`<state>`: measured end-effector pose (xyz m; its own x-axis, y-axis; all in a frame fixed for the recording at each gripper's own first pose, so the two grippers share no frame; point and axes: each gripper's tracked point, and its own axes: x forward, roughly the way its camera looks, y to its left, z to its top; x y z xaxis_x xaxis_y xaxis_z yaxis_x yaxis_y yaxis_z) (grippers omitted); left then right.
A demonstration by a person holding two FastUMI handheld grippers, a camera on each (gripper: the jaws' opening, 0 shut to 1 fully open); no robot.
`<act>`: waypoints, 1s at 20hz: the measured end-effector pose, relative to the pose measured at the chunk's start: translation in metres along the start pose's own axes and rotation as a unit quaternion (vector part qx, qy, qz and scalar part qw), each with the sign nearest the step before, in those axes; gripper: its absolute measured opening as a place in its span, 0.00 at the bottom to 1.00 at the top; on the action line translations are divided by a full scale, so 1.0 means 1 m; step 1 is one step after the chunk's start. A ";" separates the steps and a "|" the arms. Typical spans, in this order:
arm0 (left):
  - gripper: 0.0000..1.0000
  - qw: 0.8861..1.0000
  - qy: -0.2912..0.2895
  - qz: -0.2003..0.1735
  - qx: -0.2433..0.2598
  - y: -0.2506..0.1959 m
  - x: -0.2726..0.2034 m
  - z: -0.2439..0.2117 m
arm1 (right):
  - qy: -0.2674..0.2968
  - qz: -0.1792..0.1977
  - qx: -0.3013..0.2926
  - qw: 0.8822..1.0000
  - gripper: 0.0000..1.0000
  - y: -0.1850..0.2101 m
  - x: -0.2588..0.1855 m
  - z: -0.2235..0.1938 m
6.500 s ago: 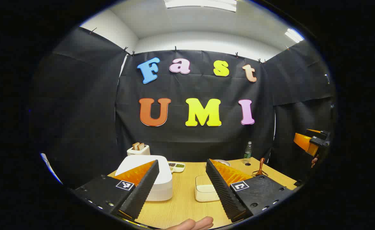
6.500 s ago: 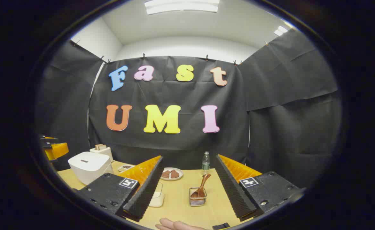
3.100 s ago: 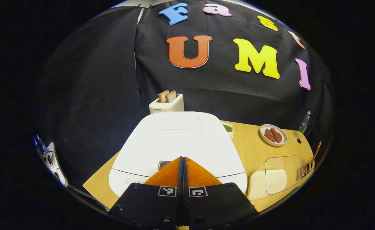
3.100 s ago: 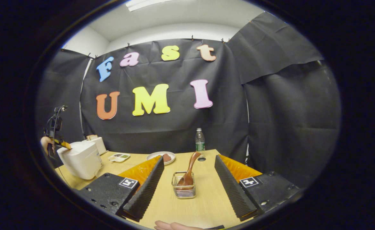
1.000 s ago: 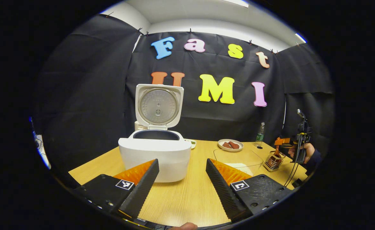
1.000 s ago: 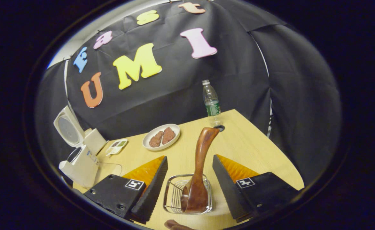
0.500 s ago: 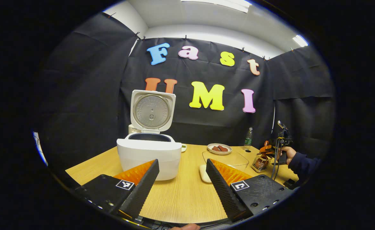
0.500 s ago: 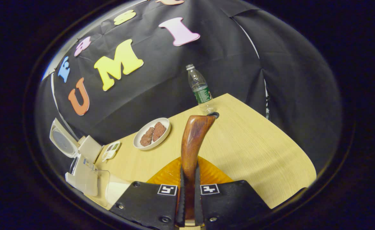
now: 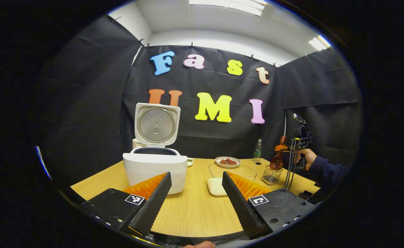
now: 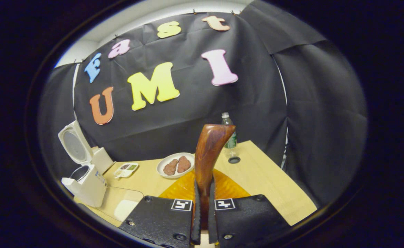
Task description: Close the left gripper, press the button to open the rice cooker; take a wooden spoon from the chopstick holder with the right hand, scoop a spoonful of rice and pour it into the rice cooker, then put the wooden spoon back into the chopstick holder.
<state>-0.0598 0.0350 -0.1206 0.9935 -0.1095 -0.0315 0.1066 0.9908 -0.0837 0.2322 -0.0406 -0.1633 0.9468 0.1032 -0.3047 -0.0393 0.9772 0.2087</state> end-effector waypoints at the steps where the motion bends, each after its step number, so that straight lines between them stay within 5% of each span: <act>1: 0.94 1.000 -0.001 0.000 0.002 0.002 -0.002 0.001 | -0.010 0.006 -0.007 1.000 0.10 0.015 -0.007 0.006; 11: 0.94 0.999 0.002 -0.003 0.037 0.010 -0.021 -0.002 | -0.045 0.089 -0.035 0.994 0.10 0.174 -0.014 -0.007; 20: 0.94 0.999 0.013 0.013 0.027 0.041 -0.034 -0.011 | -0.009 0.063 -0.056 0.996 0.11 0.200 0.031 -0.094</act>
<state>-0.0898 0.0785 -0.1340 0.9947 -0.0841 -0.0589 0.0825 0.9962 -0.0286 0.2239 0.1756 -0.2184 0.9378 0.2246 -0.2647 -0.1933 0.9712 0.1392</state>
